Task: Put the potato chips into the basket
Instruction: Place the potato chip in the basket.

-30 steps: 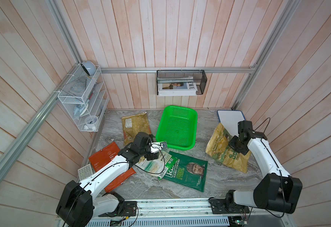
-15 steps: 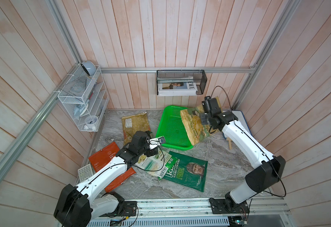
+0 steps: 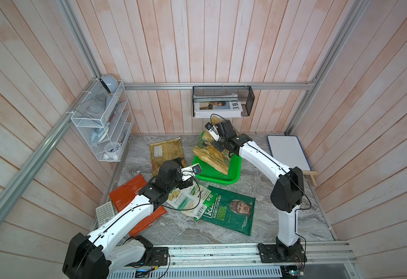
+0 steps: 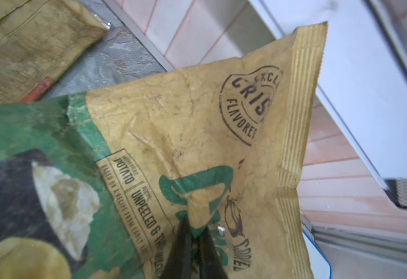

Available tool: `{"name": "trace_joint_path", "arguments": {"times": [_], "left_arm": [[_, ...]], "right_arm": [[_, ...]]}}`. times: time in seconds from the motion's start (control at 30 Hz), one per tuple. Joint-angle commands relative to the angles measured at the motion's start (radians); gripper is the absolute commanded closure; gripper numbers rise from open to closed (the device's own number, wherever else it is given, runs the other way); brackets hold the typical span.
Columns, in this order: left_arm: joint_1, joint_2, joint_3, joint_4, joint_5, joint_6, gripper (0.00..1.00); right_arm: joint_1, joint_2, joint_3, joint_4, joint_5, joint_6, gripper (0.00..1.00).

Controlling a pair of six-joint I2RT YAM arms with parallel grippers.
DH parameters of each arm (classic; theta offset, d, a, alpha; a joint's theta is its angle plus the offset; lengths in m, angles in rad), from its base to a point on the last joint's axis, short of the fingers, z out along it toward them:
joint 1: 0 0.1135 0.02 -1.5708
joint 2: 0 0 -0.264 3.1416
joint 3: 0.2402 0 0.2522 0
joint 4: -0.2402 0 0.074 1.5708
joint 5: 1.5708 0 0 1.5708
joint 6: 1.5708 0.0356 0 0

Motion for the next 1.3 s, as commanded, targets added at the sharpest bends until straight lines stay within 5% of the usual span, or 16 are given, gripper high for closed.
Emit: {"name": "trace_joint_path", "arguments": {"times": [0.0, 0.7, 0.87, 1.07, 1.2, 1.27], "left_arm": [[0.005, -0.021, 0.003, 0.004, -0.016, 0.008, 0.01], [0.005, -0.009, 0.001, -0.021, 0.025, 0.013, 0.01], [0.005, -0.005, 0.0, -0.021, 0.023, 0.015, 0.01], [0.005, 0.0, -0.002, -0.021, 0.025, 0.018, 0.01], [0.005, 0.003, -0.001, -0.021, 0.026, 0.017, 0.01], [0.008, 0.007, -0.002, -0.007, 0.016, 0.009, 0.01]], "right_arm": [[0.012, 0.056, 0.039, 0.064, -0.004, -0.178, 1.0], [-0.035, 0.202, 0.11, 0.15, 0.078, -0.315, 1.0], [-0.027, 0.233, 0.169, 0.136, 0.15, -0.314, 0.75], [-0.014, 0.197, 0.103, 0.158, 0.144, -0.253, 0.58], [-0.015, 0.196, 0.072, 0.161, 0.147, -0.201, 0.57], [-0.02, 0.203, 0.073, 0.145, 0.133, -0.136, 0.46]]}}
